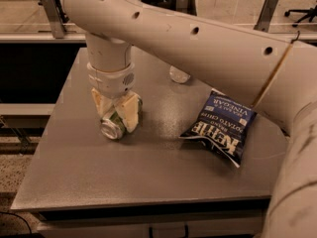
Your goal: Pick green can
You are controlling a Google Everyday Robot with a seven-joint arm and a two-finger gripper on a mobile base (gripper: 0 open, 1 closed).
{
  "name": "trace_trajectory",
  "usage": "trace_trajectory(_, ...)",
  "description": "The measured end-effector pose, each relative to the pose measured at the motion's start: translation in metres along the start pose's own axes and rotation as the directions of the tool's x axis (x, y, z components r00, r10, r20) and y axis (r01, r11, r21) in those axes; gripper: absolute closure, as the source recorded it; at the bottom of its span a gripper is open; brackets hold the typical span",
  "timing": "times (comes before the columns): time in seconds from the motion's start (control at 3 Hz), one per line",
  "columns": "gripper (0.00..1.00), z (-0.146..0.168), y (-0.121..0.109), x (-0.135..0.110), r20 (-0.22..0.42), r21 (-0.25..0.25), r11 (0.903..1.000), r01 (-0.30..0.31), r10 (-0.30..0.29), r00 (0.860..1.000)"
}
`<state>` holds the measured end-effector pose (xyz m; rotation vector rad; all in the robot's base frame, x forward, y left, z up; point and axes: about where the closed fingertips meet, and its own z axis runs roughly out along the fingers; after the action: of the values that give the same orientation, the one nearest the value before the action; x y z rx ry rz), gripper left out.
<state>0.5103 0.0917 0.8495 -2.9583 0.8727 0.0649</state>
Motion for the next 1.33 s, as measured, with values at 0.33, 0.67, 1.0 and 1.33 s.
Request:
trace_trajectory(0.33, 0.64, -0.003, 0.0, 0.006, -0.021, -0.003, 1.0, -0.006, 0.006, 1.0)
trace_trajectory(0.67, 0.87, -0.02, 0.0, 0.012, -0.022, 0.013, 0.9998, -0.017, 0.017, 1.0)
trace_trajectory(1.0, 1.0, -0.052, -0.002, 0.012, -0.01, 0.054, 0.9982, -0.024, 0.025, 1.0)
trace_trajectory(1.33, 1.0, -0.087, -0.007, 0.007, 0.013, 0.112, 0.9936, -0.015, 0.014, 1.0)
